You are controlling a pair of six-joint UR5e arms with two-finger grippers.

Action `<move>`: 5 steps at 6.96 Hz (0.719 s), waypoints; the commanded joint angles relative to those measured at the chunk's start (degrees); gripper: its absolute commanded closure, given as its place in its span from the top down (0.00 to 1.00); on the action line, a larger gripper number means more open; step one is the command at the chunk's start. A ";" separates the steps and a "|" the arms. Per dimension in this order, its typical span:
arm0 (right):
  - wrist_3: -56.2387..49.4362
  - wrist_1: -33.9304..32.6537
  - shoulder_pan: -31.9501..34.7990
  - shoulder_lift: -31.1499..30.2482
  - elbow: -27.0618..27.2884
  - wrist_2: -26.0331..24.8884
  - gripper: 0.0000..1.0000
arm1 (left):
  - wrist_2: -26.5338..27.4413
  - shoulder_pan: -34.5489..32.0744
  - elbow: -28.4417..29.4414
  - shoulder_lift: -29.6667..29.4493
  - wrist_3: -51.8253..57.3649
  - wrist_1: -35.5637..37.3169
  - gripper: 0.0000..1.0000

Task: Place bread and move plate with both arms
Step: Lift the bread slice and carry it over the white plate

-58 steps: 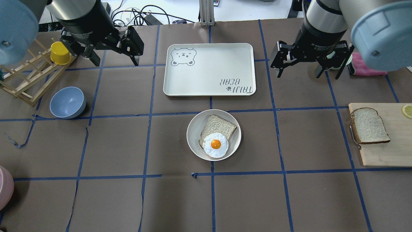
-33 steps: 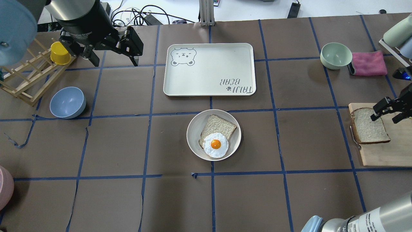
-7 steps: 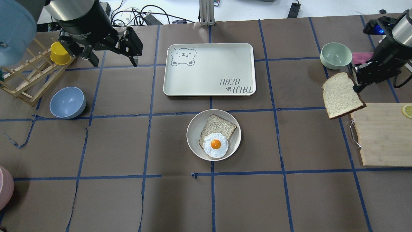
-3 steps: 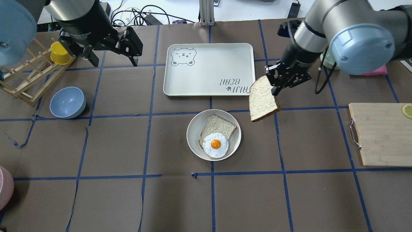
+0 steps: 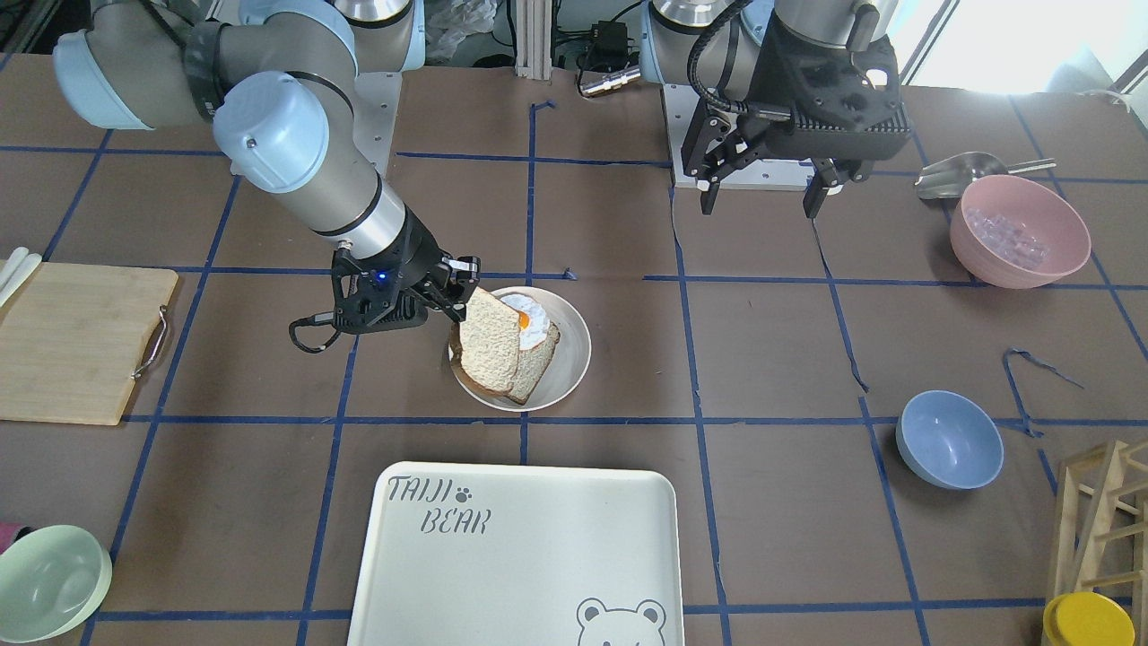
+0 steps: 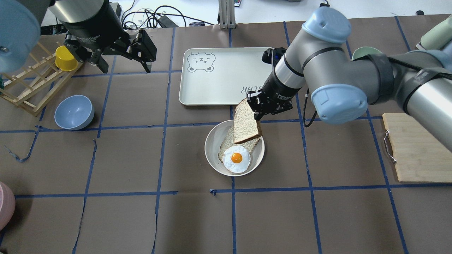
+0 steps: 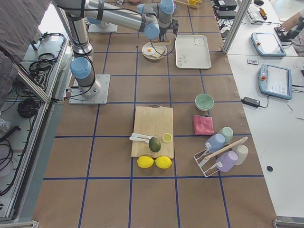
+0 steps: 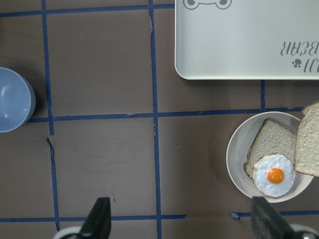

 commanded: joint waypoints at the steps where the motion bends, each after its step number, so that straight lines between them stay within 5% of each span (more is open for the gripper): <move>1: 2.38 -9.09 1.83 2.05 6.22 3.42 0.00 | -0.02 0.00 0.00 0.00 0.00 0.00 1.00; 5: 1.59 -9.81 3.16 2.23 8.08 3.69 0.00 | -0.03 0.00 0.00 0.00 0.00 0.00 1.00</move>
